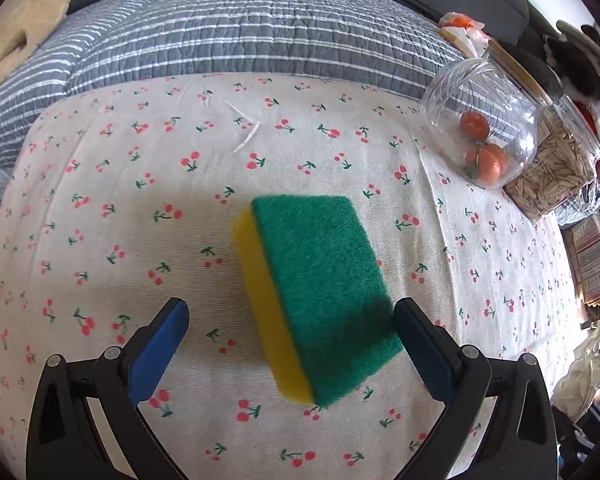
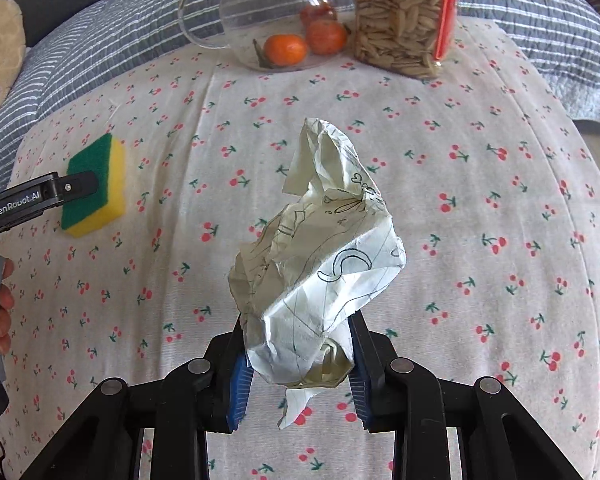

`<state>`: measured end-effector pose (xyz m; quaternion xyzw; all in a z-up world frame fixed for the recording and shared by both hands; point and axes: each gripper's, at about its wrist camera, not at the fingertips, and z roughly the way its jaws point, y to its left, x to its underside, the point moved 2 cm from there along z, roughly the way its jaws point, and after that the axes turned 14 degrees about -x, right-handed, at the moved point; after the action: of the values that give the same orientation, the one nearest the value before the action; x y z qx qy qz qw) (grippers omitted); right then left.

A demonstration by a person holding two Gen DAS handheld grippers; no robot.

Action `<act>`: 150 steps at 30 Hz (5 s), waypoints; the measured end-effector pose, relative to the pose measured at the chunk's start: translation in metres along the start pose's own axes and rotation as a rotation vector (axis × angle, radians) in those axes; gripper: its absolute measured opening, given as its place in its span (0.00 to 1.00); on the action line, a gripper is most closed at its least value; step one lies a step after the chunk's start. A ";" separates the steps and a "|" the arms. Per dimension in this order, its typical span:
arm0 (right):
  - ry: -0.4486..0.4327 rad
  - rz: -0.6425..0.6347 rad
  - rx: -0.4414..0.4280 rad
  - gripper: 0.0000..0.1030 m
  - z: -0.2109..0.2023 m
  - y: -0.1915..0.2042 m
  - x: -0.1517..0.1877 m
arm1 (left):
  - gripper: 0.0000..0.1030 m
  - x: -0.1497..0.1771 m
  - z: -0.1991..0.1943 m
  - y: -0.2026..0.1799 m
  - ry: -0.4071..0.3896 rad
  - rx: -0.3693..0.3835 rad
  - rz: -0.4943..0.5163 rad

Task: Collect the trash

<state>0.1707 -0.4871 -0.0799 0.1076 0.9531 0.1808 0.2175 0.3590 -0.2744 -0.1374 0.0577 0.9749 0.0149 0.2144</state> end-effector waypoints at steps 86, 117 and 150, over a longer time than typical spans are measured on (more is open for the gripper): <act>0.125 -0.303 -0.214 0.36 0.099 0.285 0.066 | 0.43 0.143 -0.044 0.448 0.104 -0.007 -0.404; 0.342 -0.388 -0.413 0.52 0.236 0.472 0.099 | 0.93 0.180 -0.092 0.502 0.078 -0.202 -0.304; -0.012 -0.429 -0.097 0.88 -0.004 0.296 0.141 | 0.98 0.229 -0.207 0.302 -0.143 -0.221 -0.061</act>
<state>0.0820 -0.1787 -0.0142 -0.1072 0.9430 0.1751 0.2618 0.0971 0.0514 -0.0285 0.0049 0.9509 0.1116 0.2886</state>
